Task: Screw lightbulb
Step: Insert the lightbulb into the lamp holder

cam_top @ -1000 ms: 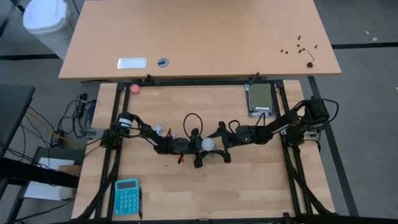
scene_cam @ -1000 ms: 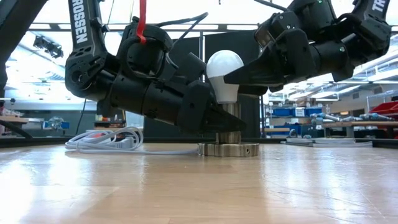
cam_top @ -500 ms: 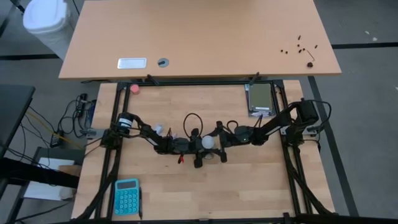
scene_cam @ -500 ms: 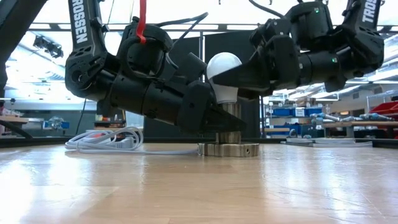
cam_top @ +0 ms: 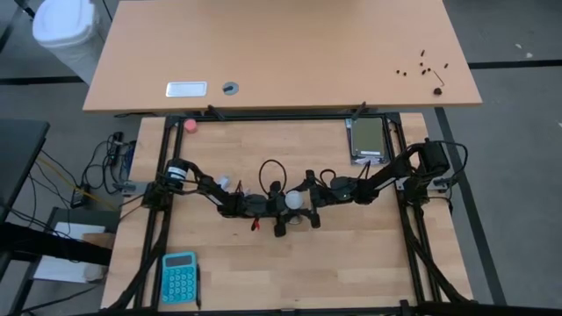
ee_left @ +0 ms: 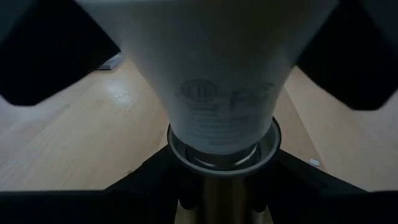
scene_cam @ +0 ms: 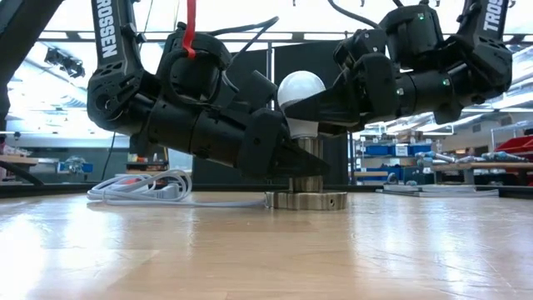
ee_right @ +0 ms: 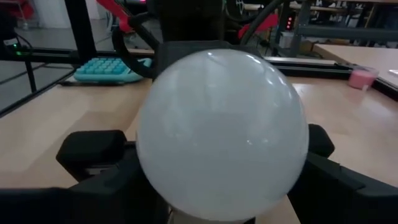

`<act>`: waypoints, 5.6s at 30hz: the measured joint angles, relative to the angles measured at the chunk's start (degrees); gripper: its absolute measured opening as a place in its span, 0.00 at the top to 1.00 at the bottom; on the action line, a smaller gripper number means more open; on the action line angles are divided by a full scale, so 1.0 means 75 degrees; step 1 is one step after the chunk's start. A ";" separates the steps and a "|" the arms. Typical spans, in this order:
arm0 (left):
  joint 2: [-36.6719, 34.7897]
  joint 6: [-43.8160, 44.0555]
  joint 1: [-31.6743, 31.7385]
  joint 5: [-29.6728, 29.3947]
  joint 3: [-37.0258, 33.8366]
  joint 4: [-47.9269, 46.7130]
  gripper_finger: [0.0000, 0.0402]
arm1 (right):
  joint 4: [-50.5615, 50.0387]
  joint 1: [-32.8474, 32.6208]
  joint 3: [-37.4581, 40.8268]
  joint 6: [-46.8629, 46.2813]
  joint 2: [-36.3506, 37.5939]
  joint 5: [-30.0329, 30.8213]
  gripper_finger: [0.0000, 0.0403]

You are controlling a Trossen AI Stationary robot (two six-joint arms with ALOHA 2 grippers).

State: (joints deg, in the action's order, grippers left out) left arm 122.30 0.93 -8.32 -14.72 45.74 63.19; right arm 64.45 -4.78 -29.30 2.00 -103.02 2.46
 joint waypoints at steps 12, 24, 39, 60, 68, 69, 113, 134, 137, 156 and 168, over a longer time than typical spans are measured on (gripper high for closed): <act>-0.0003 0.0000 0.0000 0.0000 0.0000 -0.0013 0.53 | 0.0619 -0.0100 -0.0055 -0.0194 -0.0463 -0.0013 0.24; -0.0004 0.0001 0.0000 -0.0003 -0.0003 -0.0019 0.53 | -0.1006 -0.0259 -0.0050 -0.0518 0.0440 0.0154 0.24; -0.0003 0.0146 0.0000 0.0000 -0.0003 -0.0016 0.53 | -0.1637 -0.1013 -0.0047 -0.1063 0.0589 0.1135 0.24; -0.0003 0.0166 0.0000 0.0087 -0.0006 0.0034 0.53 | -0.1672 -0.1208 -0.0160 -0.0667 0.0595 0.2231 0.36; -0.0003 0.0169 0.0000 0.0092 -0.0006 0.0039 0.53 | -0.1574 -0.1131 -0.0160 -0.0472 0.0595 0.2035 0.47; -0.0001 0.0167 0.0000 0.0092 -0.0006 0.0039 0.53 | -0.1574 -0.1131 -0.0160 -0.0466 0.0593 0.2031 0.48; 0.0003 0.1360 -0.0020 -0.1894 0.0000 -0.0083 0.53 | -0.2801 -0.1580 -0.0998 -0.2523 0.0119 0.4600 0.58; 0.0003 0.1342 -0.0191 -0.2450 0.0119 -0.0373 0.53 | -0.4750 -0.1128 -0.1807 -0.2470 0.0197 0.3873 0.36; 0.0003 0.1325 -0.0196 -0.2371 0.0122 -0.0360 0.53 | -0.4798 -0.0992 -0.1802 -0.2424 0.0293 0.3497 0.33; 0.0003 0.1311 -0.0201 -0.2212 0.0131 -0.0328 0.53 | -0.5297 -0.0650 -0.1801 -0.2130 0.0594 0.2460 0.33; 0.0003 0.1320 -0.0201 -0.2204 0.0131 -0.0313 0.53 | -0.8263 -0.0731 -0.2792 -0.2216 0.1644 0.2121 0.31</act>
State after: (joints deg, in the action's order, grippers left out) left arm 122.32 10.83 -9.82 -31.25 46.72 60.84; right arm 2.47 -10.26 -50.24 -14.62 -90.69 18.37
